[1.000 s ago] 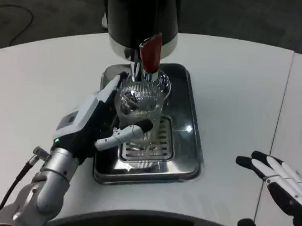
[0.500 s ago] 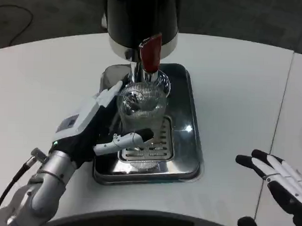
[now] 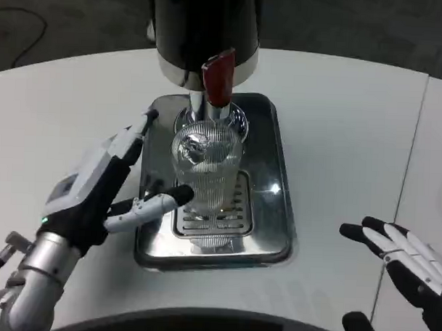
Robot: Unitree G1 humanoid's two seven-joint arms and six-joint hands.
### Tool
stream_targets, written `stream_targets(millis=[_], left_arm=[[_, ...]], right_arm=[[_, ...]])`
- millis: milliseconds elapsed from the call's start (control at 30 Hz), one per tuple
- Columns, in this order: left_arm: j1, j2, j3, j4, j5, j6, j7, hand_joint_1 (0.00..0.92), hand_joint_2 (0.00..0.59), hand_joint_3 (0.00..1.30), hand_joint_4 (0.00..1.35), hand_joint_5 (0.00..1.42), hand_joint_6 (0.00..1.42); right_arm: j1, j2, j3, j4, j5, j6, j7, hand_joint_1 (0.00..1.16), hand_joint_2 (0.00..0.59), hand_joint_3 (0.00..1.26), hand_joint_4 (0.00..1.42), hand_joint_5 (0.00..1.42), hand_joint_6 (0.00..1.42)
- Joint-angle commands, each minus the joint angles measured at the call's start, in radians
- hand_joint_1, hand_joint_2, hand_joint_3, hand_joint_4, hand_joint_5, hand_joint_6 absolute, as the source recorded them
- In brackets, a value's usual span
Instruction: Grasp the cup under the faucet to collect the drink, then remove the cup.
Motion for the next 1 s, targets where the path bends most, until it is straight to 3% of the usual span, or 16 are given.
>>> stream_targets(millis=[33,100,200,333,433,1000], left_arm=[[0.08,0.027,0.053,-0.143,-0.058,0.008,-0.06,0.035,0.0,0.0,0.0,0.0,0.0],[0.117,0.027,0.082,-0.246,-0.12,0.016,-0.117,0.038,0.015,0.0,0.0,0.0,0.0],[0.139,0.016,0.117,-0.427,-0.311,0.071,-0.27,0.049,0.042,0.0,0.0,0.0,0.0],[0.135,-0.013,0.143,-0.537,-0.468,0.152,-0.391,0.09,0.083,0.0,0.0,0.04,0.04],[0.125,-0.033,0.149,-0.591,-0.552,0.201,-0.459,0.099,0.082,0.0,0.0,0.05,0.05],[0.07,-0.083,0.19,-0.705,-0.609,0.32,-0.583,0.071,0.075,0.01,0.0,0.11,0.09]], right_arm=[[-0.006,-0.003,0.015,-0.015,-0.017,0.012,-0.007,0.42,0.512,0.12,0.04,0.0,0.0],[-0.007,-0.002,0.02,-0.015,-0.022,0.013,-0.007,0.42,0.512,0.12,0.04,0.0,0.0],[-0.008,-0.001,0.032,-0.015,-0.031,0.015,-0.005,0.42,0.512,0.12,0.04,0.0,0.0],[-0.014,-0.001,0.047,-0.015,-0.042,0.02,-0.005,0.42,0.512,0.12,0.04,0.0,0.0],[-0.016,-0.002,0.049,-0.015,-0.045,0.021,-0.006,0.42,0.512,0.12,0.04,0.0,0.0],[-0.013,-0.004,0.042,-0.015,-0.039,0.029,-0.011,0.42,0.512,0.12,0.04,0.0,0.0]])
